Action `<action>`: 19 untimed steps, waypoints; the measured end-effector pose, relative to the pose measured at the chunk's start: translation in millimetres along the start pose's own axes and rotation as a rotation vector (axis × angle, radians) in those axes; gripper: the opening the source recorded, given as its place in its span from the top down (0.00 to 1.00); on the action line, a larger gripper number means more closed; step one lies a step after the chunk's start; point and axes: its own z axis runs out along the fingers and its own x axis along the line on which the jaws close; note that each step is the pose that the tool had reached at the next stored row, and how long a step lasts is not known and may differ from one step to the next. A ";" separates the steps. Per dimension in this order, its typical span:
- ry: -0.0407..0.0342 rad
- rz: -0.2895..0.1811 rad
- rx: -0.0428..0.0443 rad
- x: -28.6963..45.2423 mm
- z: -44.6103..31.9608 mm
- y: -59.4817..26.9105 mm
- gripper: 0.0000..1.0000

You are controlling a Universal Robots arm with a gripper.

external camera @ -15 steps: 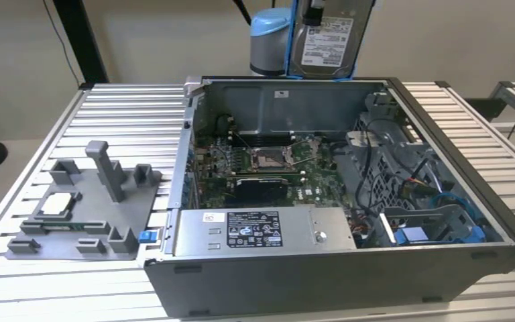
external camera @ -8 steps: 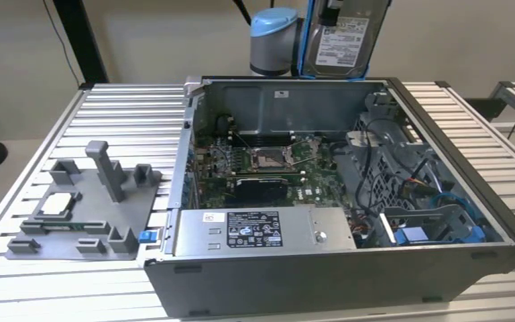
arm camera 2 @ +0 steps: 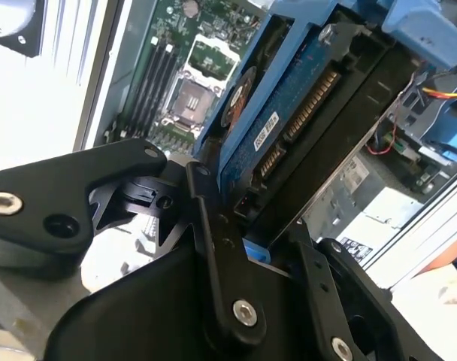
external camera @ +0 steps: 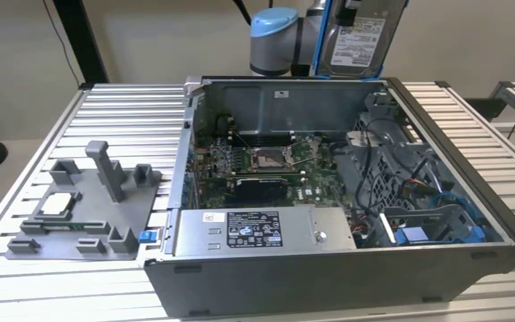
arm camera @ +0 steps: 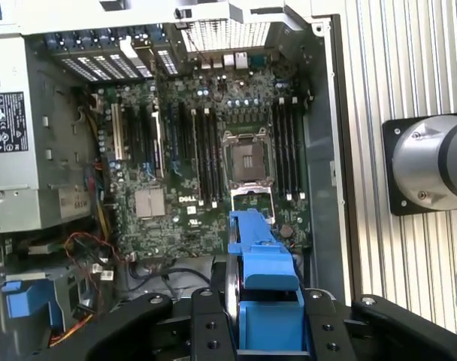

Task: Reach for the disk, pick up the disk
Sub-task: 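Pick up the disk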

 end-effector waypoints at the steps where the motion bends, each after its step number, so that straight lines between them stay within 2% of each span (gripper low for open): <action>1: 0.0000 0.000 -0.0001 -0.4 -0.2 -3.0 1.00; 5: -0.0001 0.000 -0.0001 -1.4 -0.5 -11.2 1.00; 14: 0.0006 0.000 -0.0001 -1.4 -0.7 -12.0 1.00; 15: 0.0075 0.000 0.0008 -1.4 -0.6 -12.1 1.00; 17: 0.0313 0.002 0.0036 -1.5 -0.3 -12.1 1.00; 18: 0.0405 0.002 0.0046 -1.5 -0.2 -12.1 1.00; 19: 0.0428 0.002 0.0049 -1.5 -0.2 -12.2 1.00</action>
